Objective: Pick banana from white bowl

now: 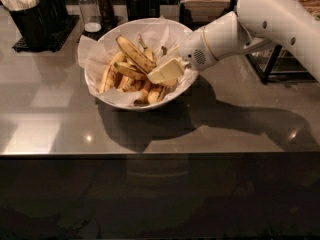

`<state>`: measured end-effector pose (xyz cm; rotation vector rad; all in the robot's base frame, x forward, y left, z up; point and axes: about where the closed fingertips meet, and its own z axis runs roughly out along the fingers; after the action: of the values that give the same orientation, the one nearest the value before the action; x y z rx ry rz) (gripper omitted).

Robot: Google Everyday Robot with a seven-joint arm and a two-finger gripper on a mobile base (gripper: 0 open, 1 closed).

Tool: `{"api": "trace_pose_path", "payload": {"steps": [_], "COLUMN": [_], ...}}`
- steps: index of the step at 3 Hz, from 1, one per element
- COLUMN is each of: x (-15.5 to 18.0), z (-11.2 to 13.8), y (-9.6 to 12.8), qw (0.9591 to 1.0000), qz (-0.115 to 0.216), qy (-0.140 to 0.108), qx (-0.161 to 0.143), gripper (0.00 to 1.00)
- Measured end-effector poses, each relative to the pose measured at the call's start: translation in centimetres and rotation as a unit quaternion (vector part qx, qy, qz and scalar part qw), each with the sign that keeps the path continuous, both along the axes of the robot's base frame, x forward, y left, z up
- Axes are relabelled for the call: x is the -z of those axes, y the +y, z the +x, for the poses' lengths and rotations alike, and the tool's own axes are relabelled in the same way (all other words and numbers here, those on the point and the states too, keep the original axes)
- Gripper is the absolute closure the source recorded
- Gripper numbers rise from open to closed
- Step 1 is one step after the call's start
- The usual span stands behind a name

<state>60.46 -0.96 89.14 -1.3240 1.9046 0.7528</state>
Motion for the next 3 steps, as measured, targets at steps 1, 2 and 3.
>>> {"api": "trace_pose_path", "payload": {"steps": [1,2,3], "x": [-0.1,-0.7,-2.9], "z": [-0.3,-0.5,-0.6], "y": [-2.0,-4.1,-5.0], "qw": [0.9993,0.9977,0.9971], "qz": [0.004,0.000,-0.025], "qy": [-0.001,-0.004,-0.028], "qx": [0.036,0.067,0.067], "gripper": [0.96,1.00,1.00]}}
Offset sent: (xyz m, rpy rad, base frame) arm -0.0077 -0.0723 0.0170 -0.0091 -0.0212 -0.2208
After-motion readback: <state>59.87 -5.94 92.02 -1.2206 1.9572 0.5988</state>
